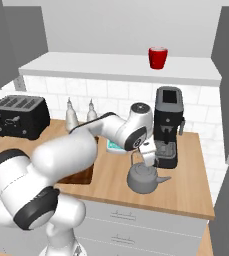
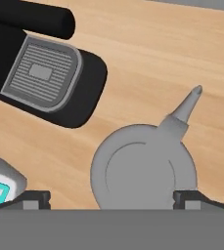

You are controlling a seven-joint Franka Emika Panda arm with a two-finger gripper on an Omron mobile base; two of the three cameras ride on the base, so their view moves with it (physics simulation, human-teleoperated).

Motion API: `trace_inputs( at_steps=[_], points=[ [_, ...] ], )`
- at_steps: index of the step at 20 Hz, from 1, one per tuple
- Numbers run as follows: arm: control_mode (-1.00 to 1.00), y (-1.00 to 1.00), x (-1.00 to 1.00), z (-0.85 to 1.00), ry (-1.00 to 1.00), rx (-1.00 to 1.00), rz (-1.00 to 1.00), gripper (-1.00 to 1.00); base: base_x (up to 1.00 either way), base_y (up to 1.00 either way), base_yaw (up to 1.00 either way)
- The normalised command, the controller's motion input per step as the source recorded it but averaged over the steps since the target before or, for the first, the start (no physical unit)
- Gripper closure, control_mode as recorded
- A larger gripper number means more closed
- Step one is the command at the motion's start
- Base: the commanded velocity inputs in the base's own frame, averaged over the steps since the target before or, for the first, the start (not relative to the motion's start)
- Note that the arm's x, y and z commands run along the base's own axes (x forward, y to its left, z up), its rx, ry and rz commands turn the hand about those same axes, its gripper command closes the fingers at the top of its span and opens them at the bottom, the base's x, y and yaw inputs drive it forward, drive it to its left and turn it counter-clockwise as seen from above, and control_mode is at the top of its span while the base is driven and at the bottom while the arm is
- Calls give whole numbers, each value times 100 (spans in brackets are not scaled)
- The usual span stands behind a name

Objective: Pick the kettle from the counter and place it on the tray. Then pick the mug from the cabinet and place it on the tray. Then close the cabinet doors.

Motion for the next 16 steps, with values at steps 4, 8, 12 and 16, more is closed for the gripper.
trace_inputs(
  at_steps=[4,8,12,16],
  points=[
    [-100,-8,9,-11,0,0,0,-100,0,0,0],
    [-100,-3,7,-14,0,0,0,-100,0,0,0],
    [-100,0,-9,-26,0,-1,0,100,0,0,0],
    [-100,5,-3,-9,0,-2,0,100,0,0,0]
  ],
)
